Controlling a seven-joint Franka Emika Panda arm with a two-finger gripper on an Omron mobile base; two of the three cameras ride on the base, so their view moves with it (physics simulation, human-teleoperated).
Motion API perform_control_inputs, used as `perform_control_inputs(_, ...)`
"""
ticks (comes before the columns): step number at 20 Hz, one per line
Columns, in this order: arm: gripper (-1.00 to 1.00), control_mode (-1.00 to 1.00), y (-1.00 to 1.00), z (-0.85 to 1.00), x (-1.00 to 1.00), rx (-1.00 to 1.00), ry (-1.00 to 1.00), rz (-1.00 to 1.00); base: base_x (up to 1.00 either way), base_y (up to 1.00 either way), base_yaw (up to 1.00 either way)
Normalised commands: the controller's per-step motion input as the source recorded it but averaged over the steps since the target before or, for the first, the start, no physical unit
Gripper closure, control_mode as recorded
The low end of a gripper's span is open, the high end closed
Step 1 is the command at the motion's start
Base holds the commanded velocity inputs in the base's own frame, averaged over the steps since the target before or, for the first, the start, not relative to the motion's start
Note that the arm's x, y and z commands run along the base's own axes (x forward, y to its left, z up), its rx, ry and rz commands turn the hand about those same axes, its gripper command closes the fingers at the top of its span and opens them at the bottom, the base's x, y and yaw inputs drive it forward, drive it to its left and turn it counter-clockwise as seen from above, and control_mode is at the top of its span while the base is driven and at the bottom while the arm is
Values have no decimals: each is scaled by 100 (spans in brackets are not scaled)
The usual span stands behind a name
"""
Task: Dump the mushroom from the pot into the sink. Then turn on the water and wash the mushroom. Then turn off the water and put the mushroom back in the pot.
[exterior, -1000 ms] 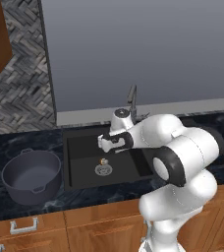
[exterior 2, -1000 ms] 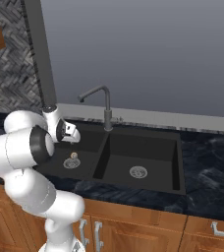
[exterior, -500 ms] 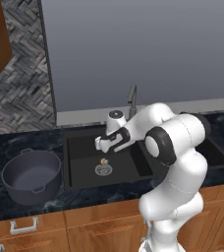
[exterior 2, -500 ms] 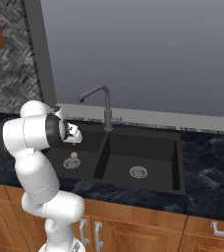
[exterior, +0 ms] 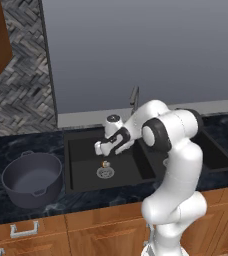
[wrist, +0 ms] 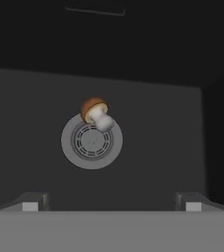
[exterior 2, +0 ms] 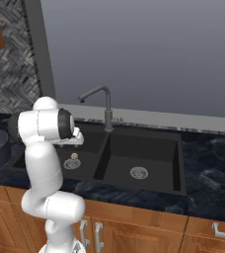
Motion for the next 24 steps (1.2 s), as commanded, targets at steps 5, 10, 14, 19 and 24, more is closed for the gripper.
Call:
perform_control_inputs(5,-100,-100,5,-32,10,-4,2,4,0,0,0)
perform_control_inputs(10,-100,-100,4,-25,0,-3,0,3,0,0,0)
perform_control_inputs(14,-100,-100,2,-20,0,-3,0,2,0,0,0)
perform_control_inputs(19,-100,-100,3,-21,3,-3,0,1,0,0,0)
perform_control_inputs(24,-100,-100,4,-24,8,-4,0,1,0,0,0)
